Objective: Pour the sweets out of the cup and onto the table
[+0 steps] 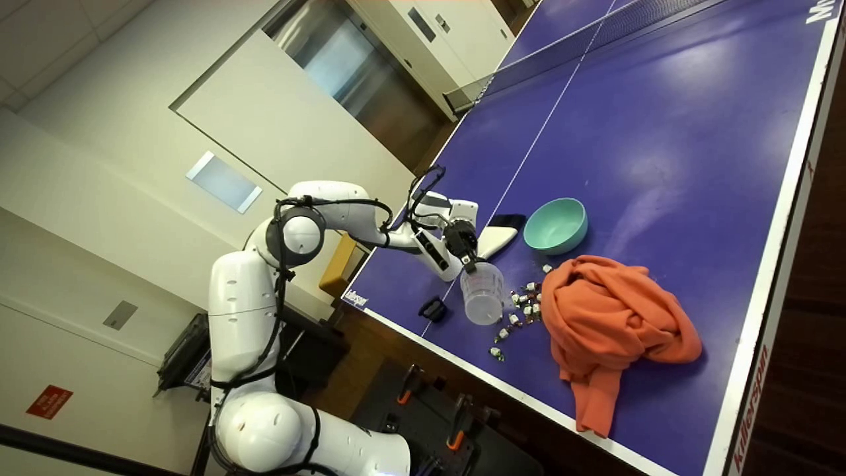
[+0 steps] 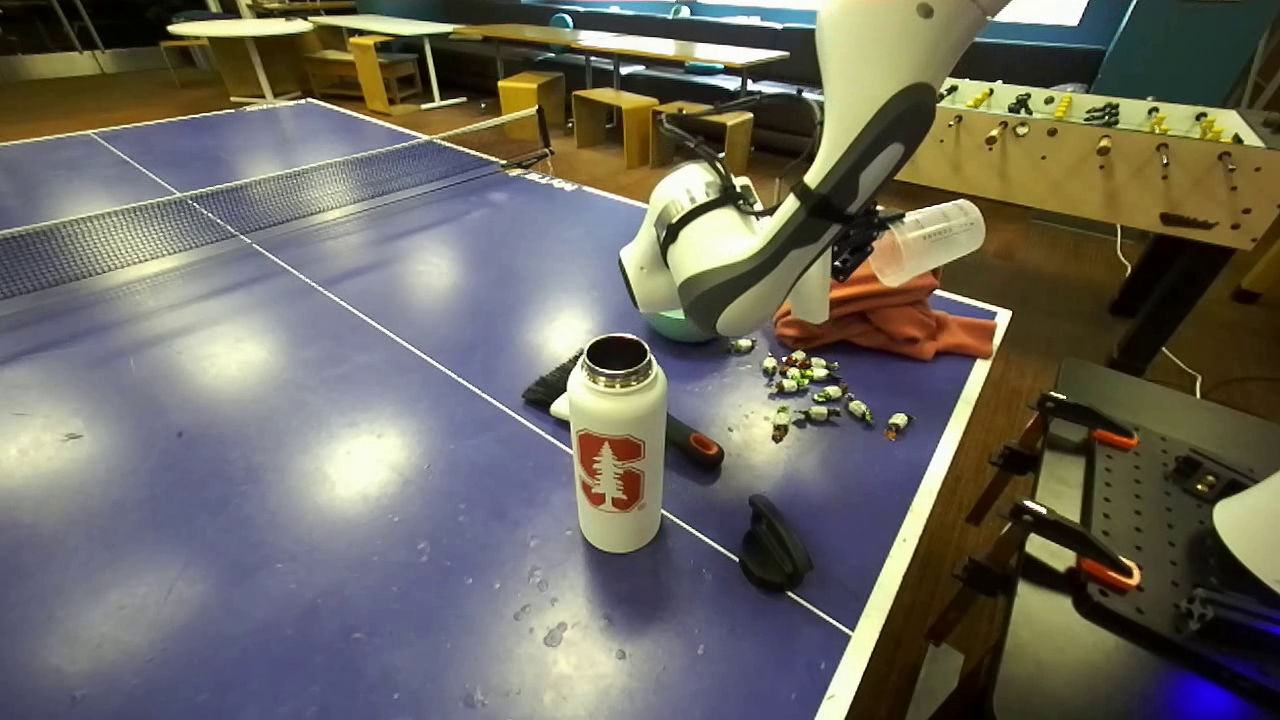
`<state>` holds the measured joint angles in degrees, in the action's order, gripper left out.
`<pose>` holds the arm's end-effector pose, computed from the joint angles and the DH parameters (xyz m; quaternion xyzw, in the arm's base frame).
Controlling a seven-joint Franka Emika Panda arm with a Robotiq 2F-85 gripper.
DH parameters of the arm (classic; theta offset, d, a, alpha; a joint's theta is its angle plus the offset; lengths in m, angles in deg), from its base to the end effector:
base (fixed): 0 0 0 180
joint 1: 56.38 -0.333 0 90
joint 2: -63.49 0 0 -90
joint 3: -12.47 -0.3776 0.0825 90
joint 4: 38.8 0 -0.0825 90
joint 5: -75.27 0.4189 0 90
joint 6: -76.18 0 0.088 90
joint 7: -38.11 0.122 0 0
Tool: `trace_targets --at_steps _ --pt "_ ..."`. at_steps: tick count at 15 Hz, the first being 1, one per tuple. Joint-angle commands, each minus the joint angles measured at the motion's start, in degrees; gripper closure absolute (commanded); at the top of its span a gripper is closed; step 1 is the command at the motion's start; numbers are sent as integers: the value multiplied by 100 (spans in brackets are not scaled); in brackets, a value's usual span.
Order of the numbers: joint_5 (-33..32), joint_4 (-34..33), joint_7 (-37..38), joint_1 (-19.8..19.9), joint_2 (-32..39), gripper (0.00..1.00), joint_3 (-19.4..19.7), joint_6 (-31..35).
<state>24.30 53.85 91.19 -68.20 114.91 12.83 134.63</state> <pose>0.6009 0.0034 0.1493 0.6476 -0.1570 -0.2919 0.6862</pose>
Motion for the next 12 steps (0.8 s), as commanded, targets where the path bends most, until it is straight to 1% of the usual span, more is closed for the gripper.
trace_targets --at_steps 1,4,7,9,12 --pt "376 666 76 310 -1134 99 -178 519" --pt "739 876 32 441 -1817 99 -197 839" --pt "1213 907 79 500 -2338 99 -171 1140" --pt "1480 837 184 519 -2536 99 -124 1416" --pt "1764 729 363 544 -2684 99 -57 2068"
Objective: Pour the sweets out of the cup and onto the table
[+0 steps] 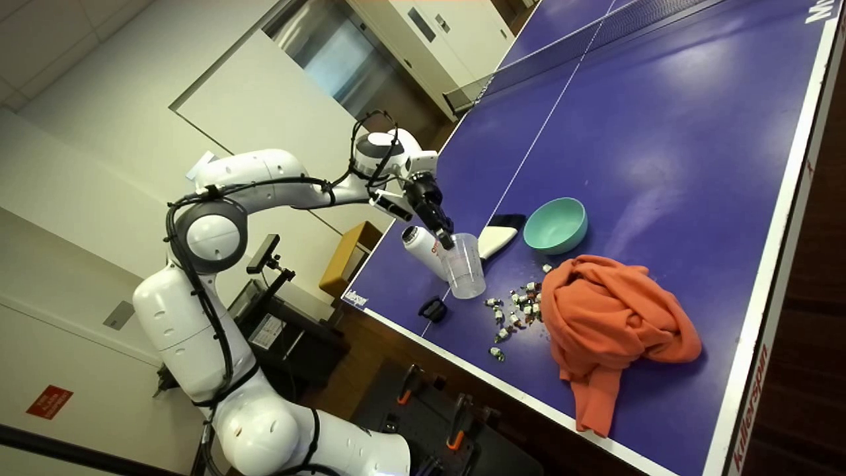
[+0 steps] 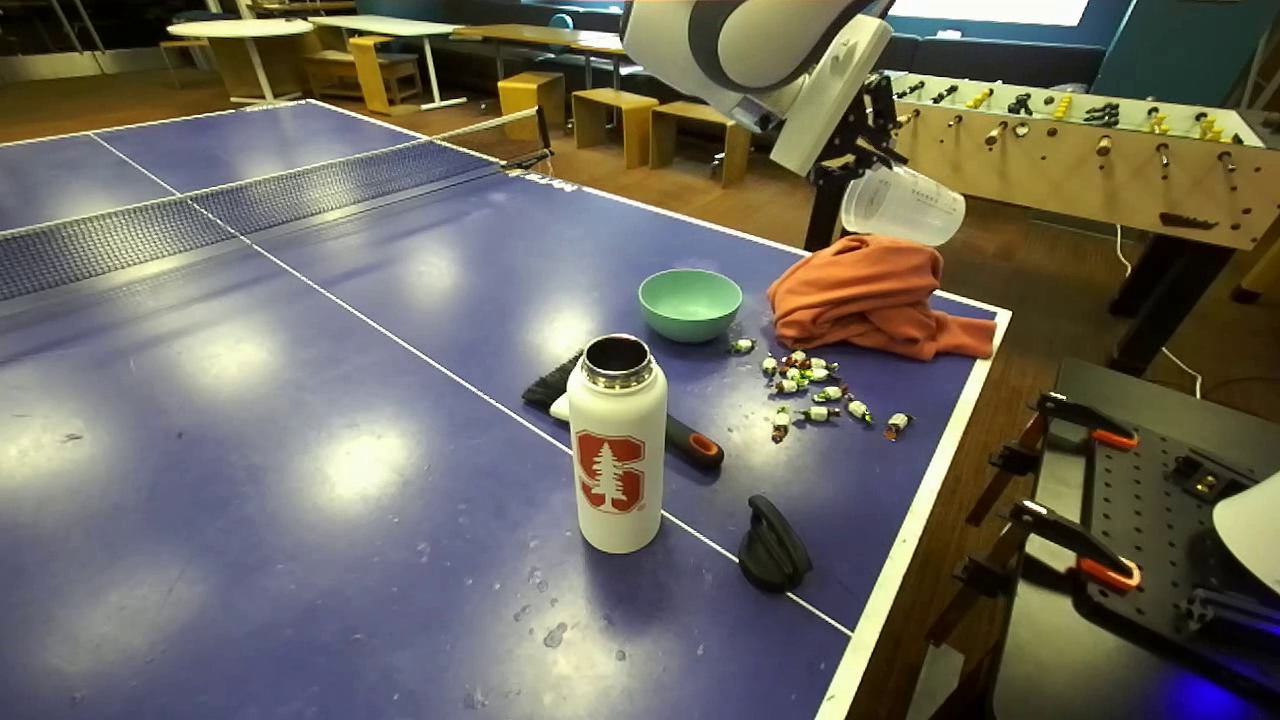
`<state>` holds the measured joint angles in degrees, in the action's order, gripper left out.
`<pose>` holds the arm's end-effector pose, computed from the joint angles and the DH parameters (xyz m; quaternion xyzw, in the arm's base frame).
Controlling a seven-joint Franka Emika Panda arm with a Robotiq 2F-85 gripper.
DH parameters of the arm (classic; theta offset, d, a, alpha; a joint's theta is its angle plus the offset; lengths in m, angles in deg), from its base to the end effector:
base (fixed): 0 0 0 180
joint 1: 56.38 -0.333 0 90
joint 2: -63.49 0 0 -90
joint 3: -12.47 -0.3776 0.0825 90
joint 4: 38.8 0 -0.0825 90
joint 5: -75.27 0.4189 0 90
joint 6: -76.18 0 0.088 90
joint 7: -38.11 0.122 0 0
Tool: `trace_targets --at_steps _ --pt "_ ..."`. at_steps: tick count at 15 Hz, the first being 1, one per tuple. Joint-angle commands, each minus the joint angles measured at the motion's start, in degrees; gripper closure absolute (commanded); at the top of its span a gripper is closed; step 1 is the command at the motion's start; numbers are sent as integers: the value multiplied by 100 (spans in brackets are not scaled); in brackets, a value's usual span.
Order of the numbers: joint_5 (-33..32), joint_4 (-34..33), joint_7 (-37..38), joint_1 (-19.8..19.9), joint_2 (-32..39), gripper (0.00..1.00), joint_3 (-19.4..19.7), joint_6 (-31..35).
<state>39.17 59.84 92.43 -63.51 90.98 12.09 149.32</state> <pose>0.6119 -0.0043 0.3276 0.8021 -0.2903 -0.2077 0.4788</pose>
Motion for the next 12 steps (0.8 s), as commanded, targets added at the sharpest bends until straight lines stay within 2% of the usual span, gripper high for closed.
trace_targets --at_steps 1,7,12 --pt "329 106 287 92 -297 99 44 898" --pt "1324 324 584 122 -371 99 31 2763" --pt "1889 994 648 52 -503 99 40 4921"
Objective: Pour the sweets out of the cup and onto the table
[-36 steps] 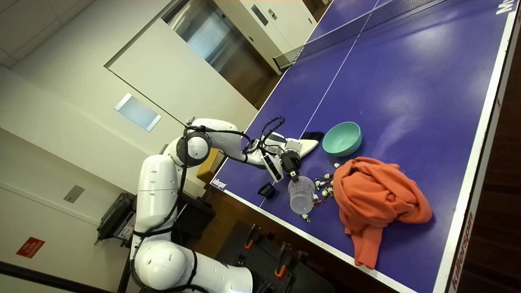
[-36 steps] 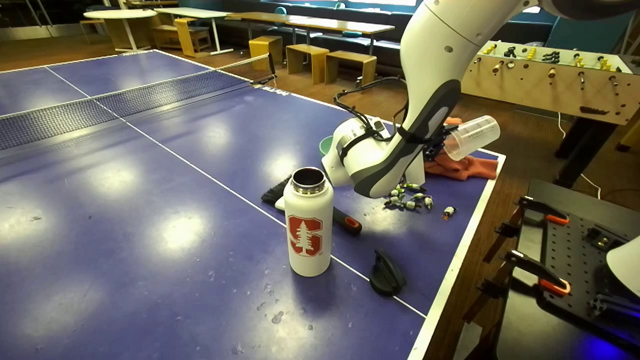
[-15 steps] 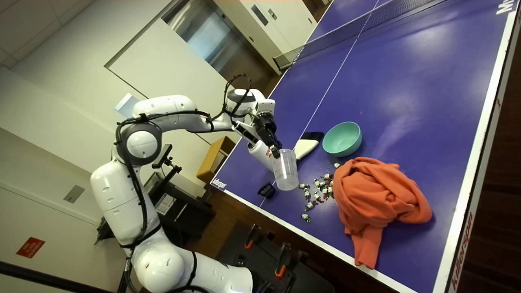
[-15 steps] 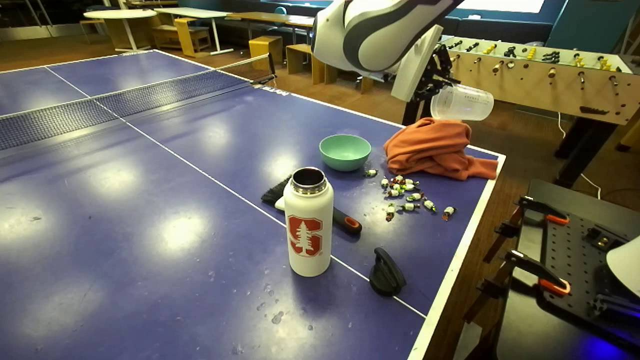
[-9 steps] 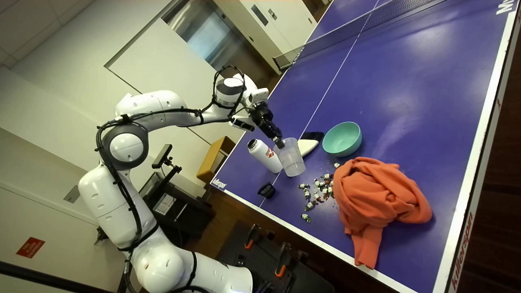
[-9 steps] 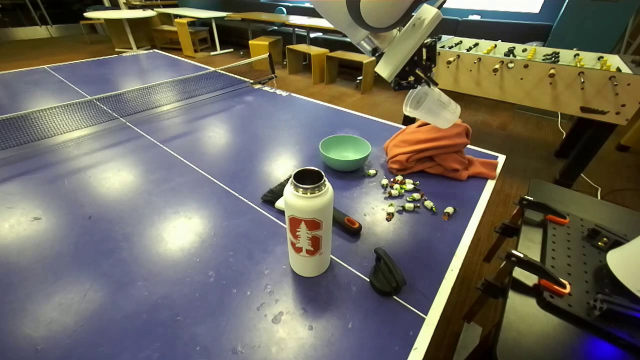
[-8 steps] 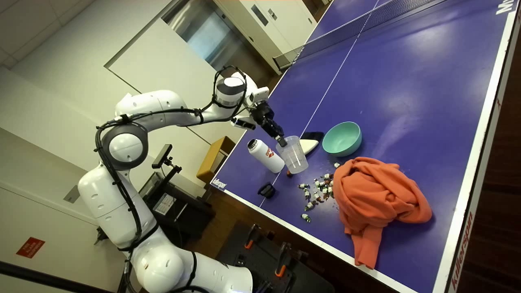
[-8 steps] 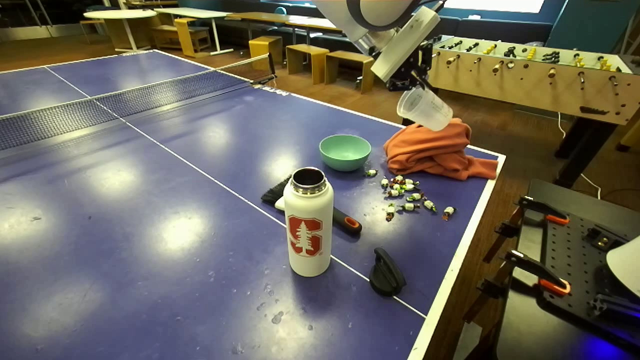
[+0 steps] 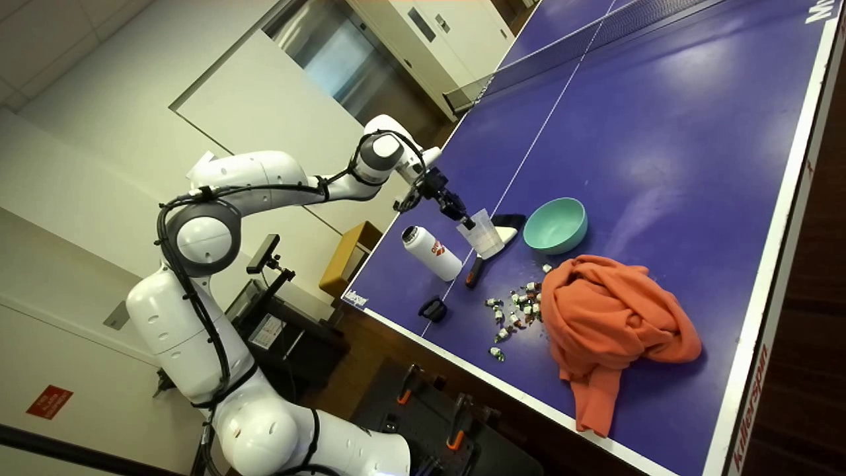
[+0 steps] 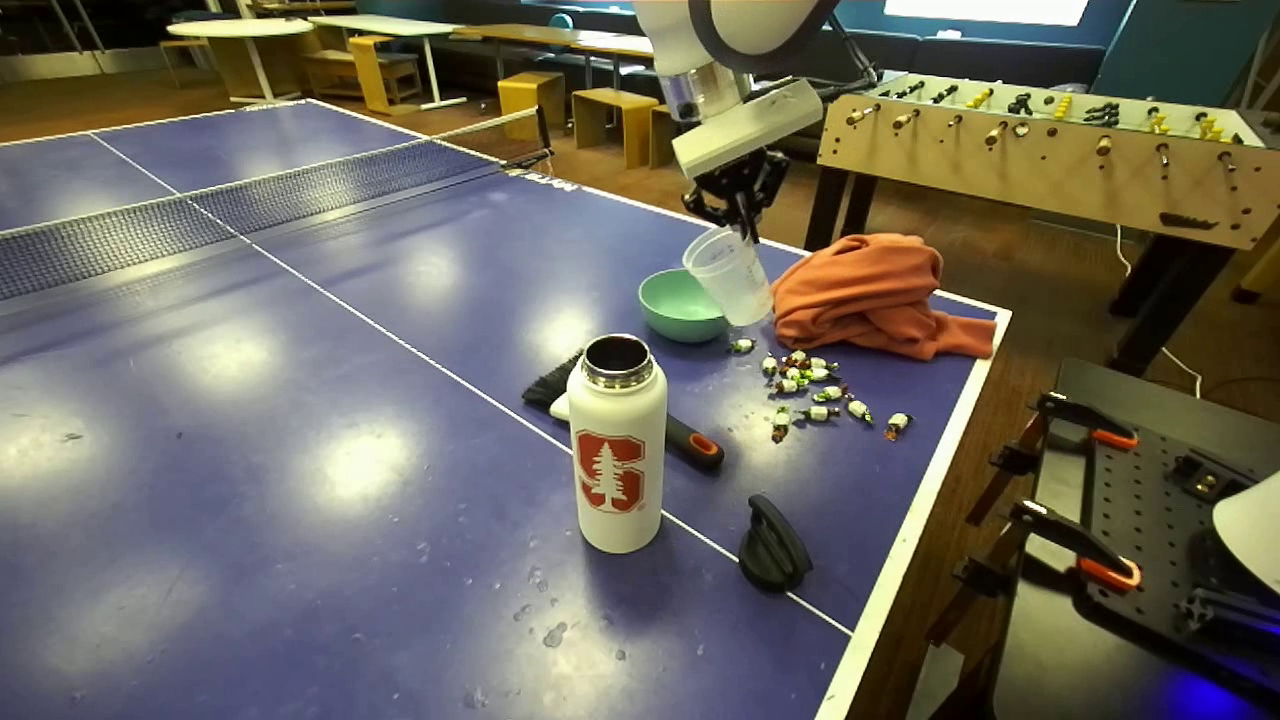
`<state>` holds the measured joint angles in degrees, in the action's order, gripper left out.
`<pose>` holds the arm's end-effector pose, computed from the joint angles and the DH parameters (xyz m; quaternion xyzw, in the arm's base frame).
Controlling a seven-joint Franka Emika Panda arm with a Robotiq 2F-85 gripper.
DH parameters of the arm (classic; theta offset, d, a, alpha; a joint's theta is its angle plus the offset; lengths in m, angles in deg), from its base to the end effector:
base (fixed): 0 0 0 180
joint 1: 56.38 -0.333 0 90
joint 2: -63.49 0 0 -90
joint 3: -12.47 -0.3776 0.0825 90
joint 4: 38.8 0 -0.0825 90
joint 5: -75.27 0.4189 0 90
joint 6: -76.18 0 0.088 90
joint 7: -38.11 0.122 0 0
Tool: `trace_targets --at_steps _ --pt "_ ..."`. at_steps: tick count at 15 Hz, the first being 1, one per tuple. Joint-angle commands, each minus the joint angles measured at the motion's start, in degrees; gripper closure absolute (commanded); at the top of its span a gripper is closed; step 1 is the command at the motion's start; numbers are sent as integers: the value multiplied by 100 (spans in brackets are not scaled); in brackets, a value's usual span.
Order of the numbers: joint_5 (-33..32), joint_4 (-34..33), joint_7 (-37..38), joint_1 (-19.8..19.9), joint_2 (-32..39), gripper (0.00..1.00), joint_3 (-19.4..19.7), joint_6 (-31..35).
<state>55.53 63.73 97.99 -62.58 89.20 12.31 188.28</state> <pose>0.6706 0.0474 0.3049 0.9098 -0.3624 -0.0352 0.1992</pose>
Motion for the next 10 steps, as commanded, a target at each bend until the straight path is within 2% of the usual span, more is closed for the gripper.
trace_targets --at_steps 1,4,5,7,10 --pt "325 782 62 -48 -354 99 31 1519" --pt "464 1334 -92 -62 -426 99 71 3058" --pt "332 1511 -33 148 -440 99 -138 3549" --pt "234 1868 -68 220 -473 99 -161 4580" --pt "113 2407 -107 275 -458 99 -53 6108"
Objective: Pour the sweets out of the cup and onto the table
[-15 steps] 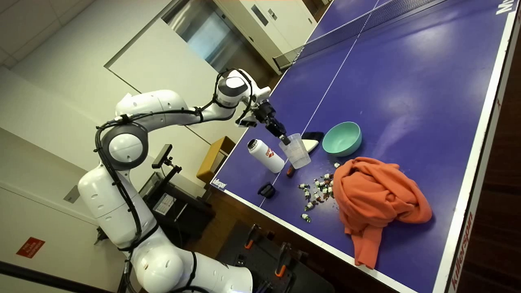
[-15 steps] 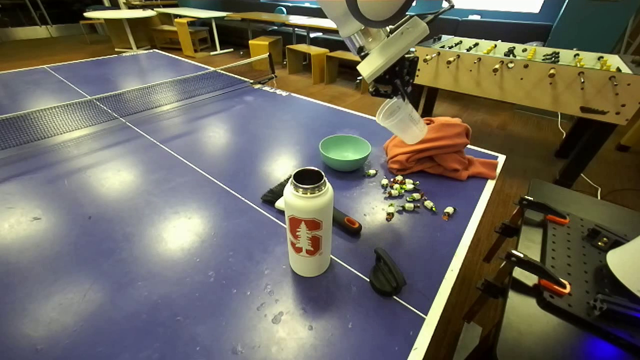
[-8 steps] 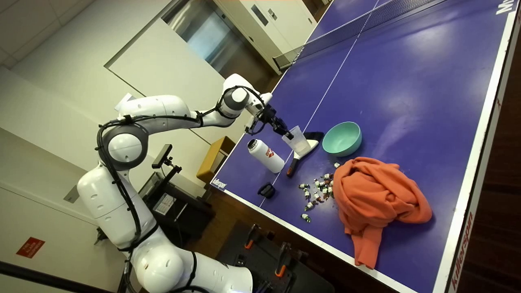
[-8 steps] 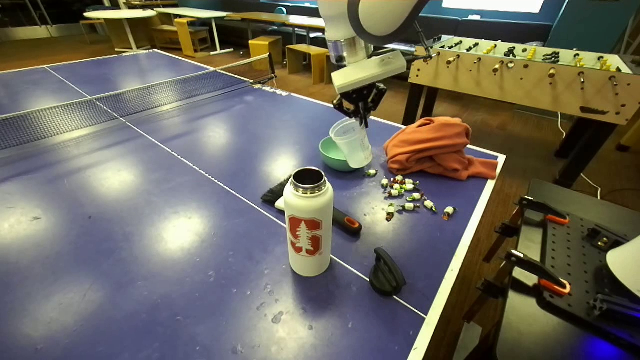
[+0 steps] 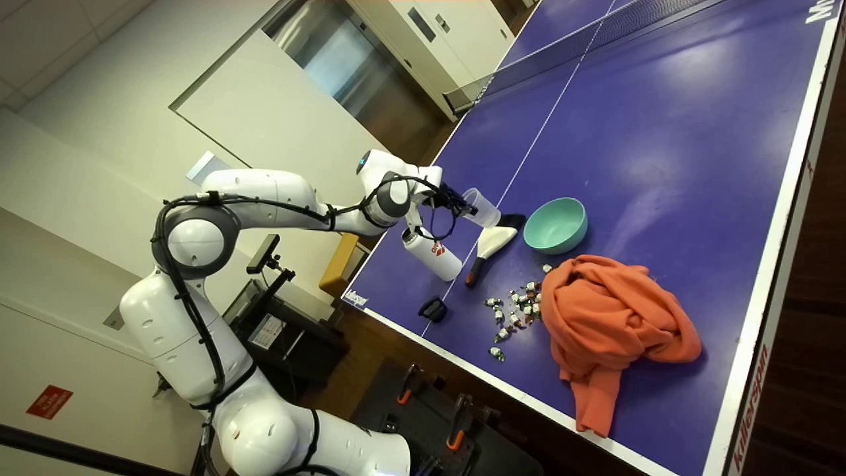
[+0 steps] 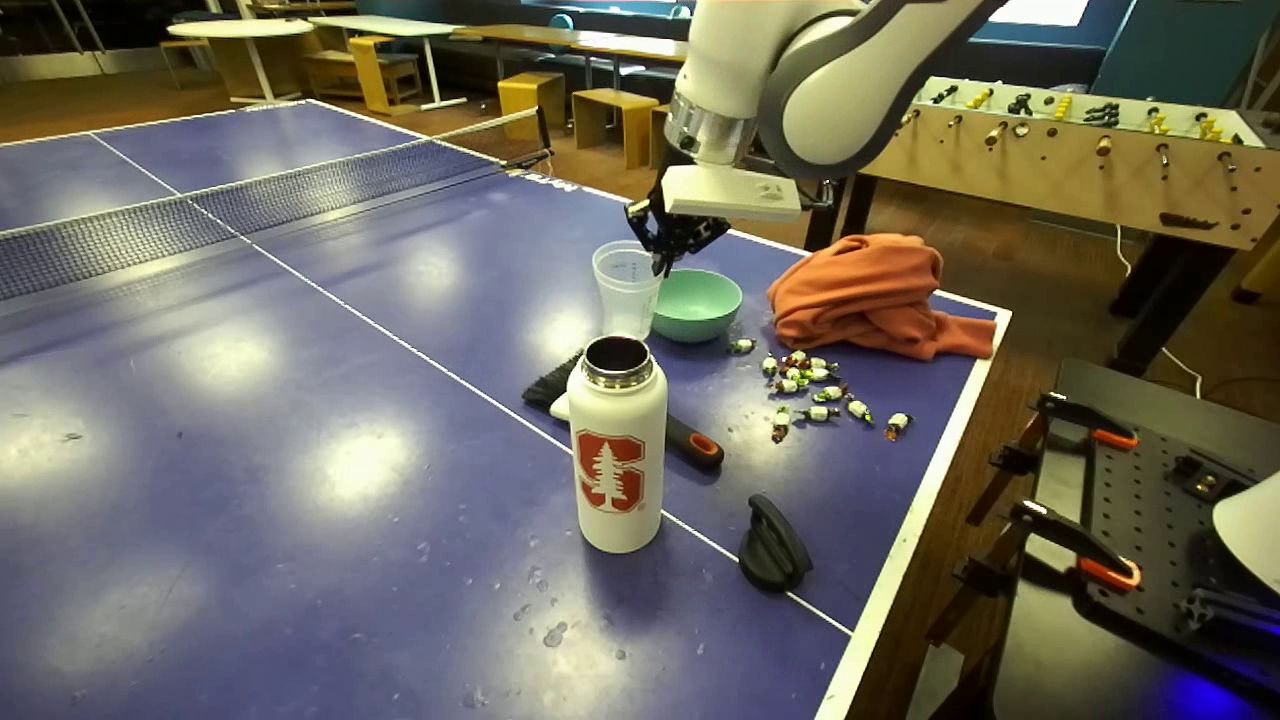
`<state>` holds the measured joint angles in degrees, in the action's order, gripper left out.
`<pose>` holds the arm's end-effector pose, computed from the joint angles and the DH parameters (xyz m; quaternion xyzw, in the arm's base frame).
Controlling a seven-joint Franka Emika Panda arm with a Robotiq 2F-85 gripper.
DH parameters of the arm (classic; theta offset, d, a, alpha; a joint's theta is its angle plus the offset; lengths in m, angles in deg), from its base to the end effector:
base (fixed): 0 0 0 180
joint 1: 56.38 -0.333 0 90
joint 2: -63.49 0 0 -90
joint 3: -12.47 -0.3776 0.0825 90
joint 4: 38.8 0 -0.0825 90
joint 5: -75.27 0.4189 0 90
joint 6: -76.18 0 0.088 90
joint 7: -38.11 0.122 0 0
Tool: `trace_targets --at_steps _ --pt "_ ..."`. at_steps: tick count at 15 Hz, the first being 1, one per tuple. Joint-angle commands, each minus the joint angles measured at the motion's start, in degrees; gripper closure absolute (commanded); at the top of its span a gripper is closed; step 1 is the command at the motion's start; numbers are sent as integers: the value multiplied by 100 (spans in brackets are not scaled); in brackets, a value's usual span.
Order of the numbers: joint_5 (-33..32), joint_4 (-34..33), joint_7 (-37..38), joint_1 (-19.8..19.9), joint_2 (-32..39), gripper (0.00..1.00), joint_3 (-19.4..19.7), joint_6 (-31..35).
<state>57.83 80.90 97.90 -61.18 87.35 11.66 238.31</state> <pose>0.6595 0.0783 0.2682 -0.9297 0.3252 -0.1704 0.0304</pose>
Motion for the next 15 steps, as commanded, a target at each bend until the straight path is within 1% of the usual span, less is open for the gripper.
trace_targets --at_steps 1,2,5,6,7,8,10,14,15 --pt "254 853 -404 -188 -293 99 367 1467" --pt "-137 993 -131 82 -303 99 187 1698" --pt "-129 1453 -163 96 -450 99 320 2070" --pt "-106 1591 -217 212 -517 99 213 2086" --pt "-87 1703 -252 296 -599 99 122 2013" --pt "-157 1755 -166 50 -704 99 411 1804" --pt "-219 1824 -131 -98 -827 99 615 1511" --pt "-402 1782 -141 -137 -843 99 720 901" --pt "-404 1740 -179 -103 -764 99 683 832"
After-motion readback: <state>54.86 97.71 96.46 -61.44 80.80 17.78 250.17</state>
